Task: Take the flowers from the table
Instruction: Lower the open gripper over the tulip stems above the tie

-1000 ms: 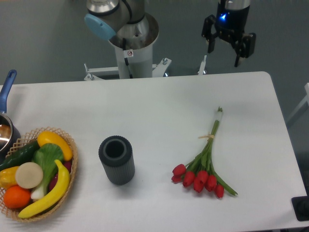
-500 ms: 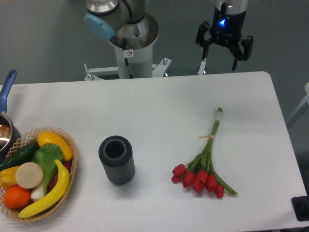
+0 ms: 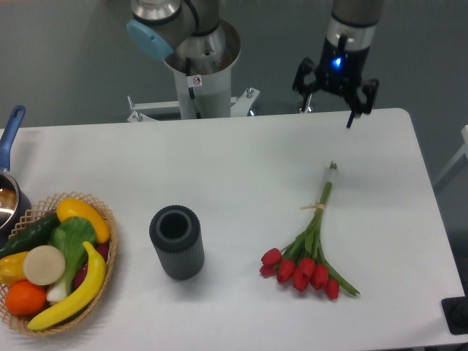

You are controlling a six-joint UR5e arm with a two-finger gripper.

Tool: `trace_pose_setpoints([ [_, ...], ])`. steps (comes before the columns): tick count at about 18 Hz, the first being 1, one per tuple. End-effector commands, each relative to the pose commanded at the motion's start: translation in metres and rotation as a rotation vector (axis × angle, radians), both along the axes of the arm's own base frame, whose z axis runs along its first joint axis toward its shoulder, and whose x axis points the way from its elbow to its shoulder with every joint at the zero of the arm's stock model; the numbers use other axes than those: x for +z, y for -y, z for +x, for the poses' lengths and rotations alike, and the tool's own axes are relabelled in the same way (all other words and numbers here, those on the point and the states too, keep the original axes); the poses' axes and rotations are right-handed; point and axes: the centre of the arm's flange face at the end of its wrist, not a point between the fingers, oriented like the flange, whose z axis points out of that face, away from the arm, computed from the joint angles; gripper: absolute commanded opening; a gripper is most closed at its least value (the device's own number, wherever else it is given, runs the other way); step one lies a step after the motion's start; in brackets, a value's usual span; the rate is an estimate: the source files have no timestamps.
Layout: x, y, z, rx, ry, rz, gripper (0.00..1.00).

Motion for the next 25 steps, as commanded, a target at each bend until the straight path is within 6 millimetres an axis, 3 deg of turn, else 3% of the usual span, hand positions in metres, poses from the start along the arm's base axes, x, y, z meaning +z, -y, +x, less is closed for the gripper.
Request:
trace_pose_setpoints([
  [7, -0.047, -0.033, -0.013, -0.006, 0.028, -0.005, 1.0],
  [14, -0.108, -0.042, -0.03, -0.011, 0.095, -0.033, 1.0],
  [18, -0.134, -0.063, -0.033, -0.052, 0.045, -0.094, 1.0],
  [25, -0.151, -0.078, -0.047, -0.067, 0.048, -0.102, 1.0],
])
